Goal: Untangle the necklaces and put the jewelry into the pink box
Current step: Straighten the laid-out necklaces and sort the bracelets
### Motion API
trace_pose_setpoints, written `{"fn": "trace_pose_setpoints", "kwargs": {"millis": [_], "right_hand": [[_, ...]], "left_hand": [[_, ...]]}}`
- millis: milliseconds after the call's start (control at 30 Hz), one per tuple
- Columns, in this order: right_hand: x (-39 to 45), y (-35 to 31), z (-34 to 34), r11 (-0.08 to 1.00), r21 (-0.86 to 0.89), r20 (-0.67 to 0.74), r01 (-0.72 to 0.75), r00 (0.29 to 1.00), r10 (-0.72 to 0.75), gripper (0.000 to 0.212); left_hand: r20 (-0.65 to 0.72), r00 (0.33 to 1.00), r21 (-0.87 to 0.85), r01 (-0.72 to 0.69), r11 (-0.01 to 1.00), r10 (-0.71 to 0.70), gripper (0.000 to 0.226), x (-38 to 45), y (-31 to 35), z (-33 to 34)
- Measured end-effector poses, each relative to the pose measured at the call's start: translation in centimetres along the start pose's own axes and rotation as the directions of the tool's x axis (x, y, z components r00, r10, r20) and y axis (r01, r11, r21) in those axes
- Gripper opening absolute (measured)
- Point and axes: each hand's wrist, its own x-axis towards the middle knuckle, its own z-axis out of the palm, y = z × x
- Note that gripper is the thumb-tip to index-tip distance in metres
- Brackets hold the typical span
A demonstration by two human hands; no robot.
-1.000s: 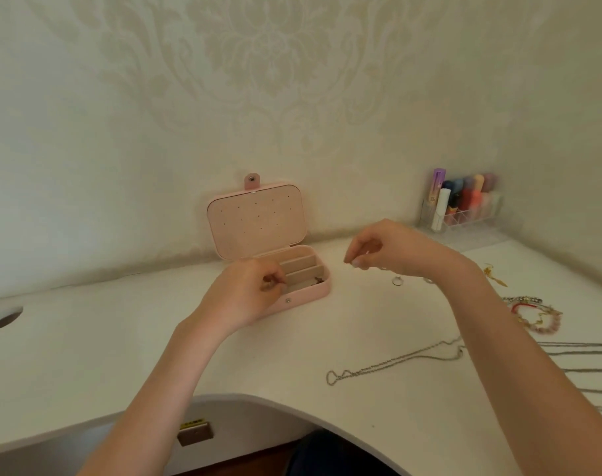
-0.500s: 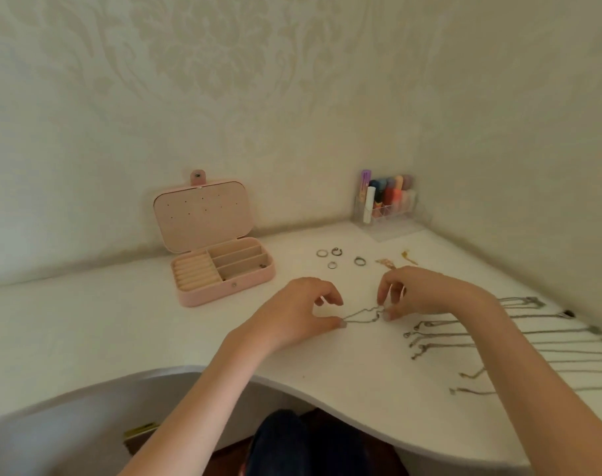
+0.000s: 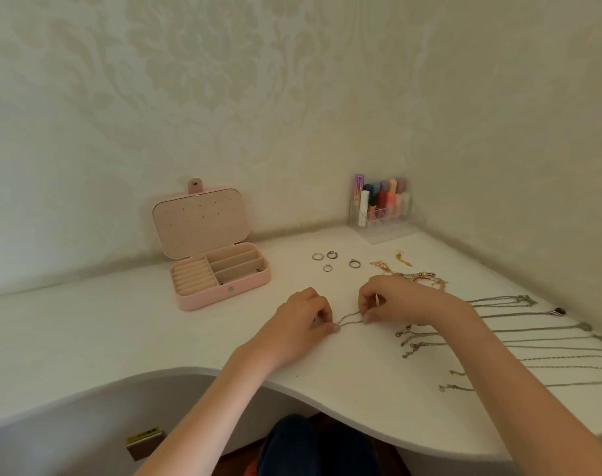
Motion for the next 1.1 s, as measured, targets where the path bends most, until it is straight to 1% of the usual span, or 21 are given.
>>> {"fn": "trace_pose_setpoints", "kwargs": {"millis": [67,100,167,200,233,267,333,367,433,500,533,600,700,800,833,900,1000,1067,1100], "right_hand": [[0.1,0.0,0.2,0.999,0.007,-0.037,0.037,0.999,-0.037,0.014],[0.1,-0.1,0.3,0.997,0.055,-0.074,0.061,0.996,-0.057,0.016],[0.2,-0.8,0.1,0.967,0.222,-0.173,0.125,0.981,-0.088,0.015],[0.2,-1.3,-0.2,0.934,0.316,-0.222,0.165,0.970,-0.097,0.014],[0.2,-1.9,-0.5,0.891,0.403,-0.262,0.207,0.959,-0.104,0.012],[0.3,-2.5,-0.8,0.852,0.464,-0.295,0.243,0.949,-0.110,0.011],[0.6,-3.5,-1.5,0.798,0.525,-0.345,0.295,0.931,-0.118,0.008],[0.8,-3.8,-1.7,0.768,0.556,-0.369,0.317,0.922,-0.114,0.006],[1.3,-4.3,-2.2,0.668,0.654,-0.429,0.354,0.901,-0.058,0.007],[1.7,-4.4,-2.9,0.555,0.743,-0.481,0.374,0.875,0.056,0.008],[2.0,-4.4,-3.2,0.514,0.771,-0.498,0.376,0.859,0.118,0.009],[2.6,-4.3,-3.9,0.478,0.797,-0.516,0.370,0.828,0.219,0.009],[3.9,-4.1,-4.2,0.485,0.795,-0.537,0.363,0.794,0.286,0.009],[5.7,-4.6,-4.2,0.487,0.787,-0.570,0.379,0.748,0.339,0.018],[6.4,-5.0,-4.3,0.489,0.783,-0.576,0.384,0.744,0.338,0.020],[7.7,-6.2,-4.2,0.505,0.768,-0.583,0.395,0.758,0.293,0.022],[9.6,-8.7,-3.9,0.536,0.726,-0.608,0.432,0.767,0.205,0.023],[10.6,-10.2,-3.7,0.560,0.700,-0.615,0.443,0.773,0.158,0.023],[11.0,-10.9,-3.6,0.571,0.690,-0.611,0.444,0.781,0.131,0.023]], "left_hand": [[0.002,1.000,0.002,0.003,1.000,-0.003,0.011,0.0,0.0,0.1],[-0.010,1.000,-0.008,0.007,1.000,-0.007,0.011,0.1,-0.1,0.1],[-0.041,0.998,-0.098,0.037,0.994,-0.041,0.018,0.1,0.0,-0.1],[-0.046,0.996,-0.200,0.064,0.978,-0.074,0.024,0.2,0.2,-0.2],[-0.037,0.993,-0.329,0.091,0.940,-0.109,0.027,0.4,0.4,-0.4],[-0.016,0.990,-0.462,0.117,0.879,-0.140,0.026,0.6,0.7,-0.5],[0.022,0.982,-0.665,0.153,0.731,-0.185,0.017,1.0,1.1,-0.8],[0.025,0.981,-0.727,0.152,0.669,-0.195,0.012,1.1,1.2,-1.0],[0.017,0.979,-0.802,0.133,0.582,-0.201,0.015,0.8,1.2,-1.5],[0.006,0.975,-0.816,0.134,0.562,-0.224,0.020,0.2,0.6,-2.0],[0.000,0.972,-0.816,0.136,0.562,-0.235,0.021,0.0,0.2,-2.3],[-0.029,0.968,-0.807,0.125,0.578,-0.251,0.023,-0.6,-1.2,-3.0],[-0.106,0.948,-0.749,0.122,0.651,-0.300,0.023,-1.4,-3.4,-4.4],[-0.206,0.914,-0.681,0.122,0.722,-0.349,0.025,-2.3,-5.4,-6.0],[-0.244,0.901,-0.662,0.115,0.740,-0.358,0.026,-2.6,-5.8,-6.7],[-0.333,0.865,-0.609,0.108,0.786,-0.376,0.025,-3.0,-6.4,-8.0],[-0.485,0.802,-0.432,0.128,0.893,-0.349,0.013,-2.8,-7.3,-9.8],[-0.535,0.781,-0.337,0.152,0.929,-0.322,0.005,-2.4,-7.8,-10.6],[-0.544,0.783,-0.298,0.157,0.942,-0.303,0.006,-2.2,-7.8,-10.8]]}}
